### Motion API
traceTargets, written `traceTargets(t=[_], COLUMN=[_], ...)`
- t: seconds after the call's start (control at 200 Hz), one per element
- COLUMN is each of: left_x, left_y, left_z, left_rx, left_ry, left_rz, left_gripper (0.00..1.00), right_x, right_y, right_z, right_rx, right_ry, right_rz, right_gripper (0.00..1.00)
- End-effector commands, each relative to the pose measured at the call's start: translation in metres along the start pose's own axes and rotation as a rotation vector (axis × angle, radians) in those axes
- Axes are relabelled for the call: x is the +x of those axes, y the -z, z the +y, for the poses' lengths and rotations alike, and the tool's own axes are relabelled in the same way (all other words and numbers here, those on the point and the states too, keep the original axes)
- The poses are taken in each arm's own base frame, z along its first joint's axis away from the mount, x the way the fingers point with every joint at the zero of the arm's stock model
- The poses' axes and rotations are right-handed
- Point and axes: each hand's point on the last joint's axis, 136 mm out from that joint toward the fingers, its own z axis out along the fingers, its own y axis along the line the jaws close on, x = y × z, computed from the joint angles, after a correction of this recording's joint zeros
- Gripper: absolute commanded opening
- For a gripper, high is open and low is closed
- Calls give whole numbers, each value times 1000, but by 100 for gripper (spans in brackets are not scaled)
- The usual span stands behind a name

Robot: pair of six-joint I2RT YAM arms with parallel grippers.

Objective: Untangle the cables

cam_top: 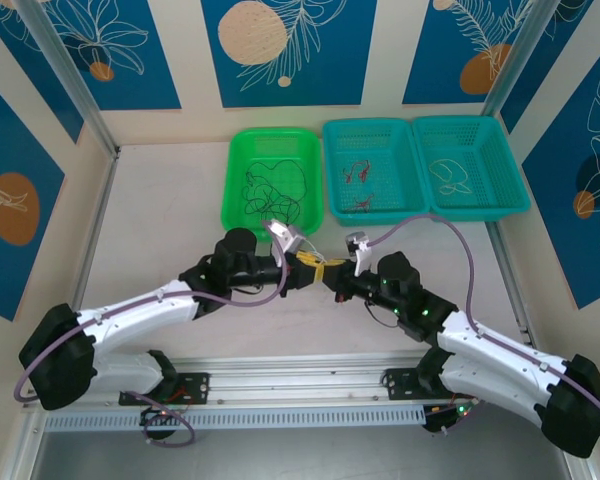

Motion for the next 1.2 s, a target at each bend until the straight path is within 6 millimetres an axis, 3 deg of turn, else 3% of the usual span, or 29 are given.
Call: traceTargets(t=[0.0, 0.075, 0.145, 0.21, 0.32, 0.43, 0.53, 0.585, 0.65, 0.705, 0.75, 0.875, 0.945, 1.045, 1.195], left_x=[5, 9, 15, 26, 52, 80, 97, 100, 98, 98, 97, 97, 95, 98, 102], left_y=[0, 14, 34, 49, 56, 56, 64, 72, 84, 93, 99, 110, 114, 117, 124], left_z=[0, 13, 33, 45, 44, 43, 45, 46, 48, 50, 49, 45, 41, 39, 39], left_rx=[-10, -116, -261, -347, -331, -295, -309, -327, -364, -396, -408, -414, -399, -387, -407], left_ry=[-9, -11, -2, 8, 49, 129, 162, 157, 137, 114, 96, 85, 88, 99, 109], left_rz=[-1, -14, -22, -1, 49, 85, 91, 78, 57, 50, 49, 37, 10, -6, 5], left_gripper=[0, 0, 0, 0, 0, 0, 0, 0, 0, 0, 0, 0, 0, 0, 0], right_x=[-1, 8, 25, 43, 72, 81, 66, 51, 37, 27, 20, 4, -2, 3, 22], right_y=[0, 5, 23, 34, 37, 36, 41, 35, 26, 24, 23, 14, -5, -37, -54], right_z=[-6, -41, -86, -105, -109, -101, -95, -75, -45, -38, -43, -78, -76, -78, -124], right_rx=[44, 224, 470, 566, 561, 511, 498, 390, 229, 202, 241, 420, 421, 477, 816], right_ry=[-31, -95, -204, -265, -342, -379, -366, -302, -204, -176, -171, -278, -296, -251, -227], right_rz=[-24, -11, 16, 70, 155, 186, 153, 145, 152, 143, 124, 121, 176, 241, 308], right_gripper=[0, 1, 11, 17, 23, 34, 42, 49, 65, 76, 80, 79, 77, 76, 86])
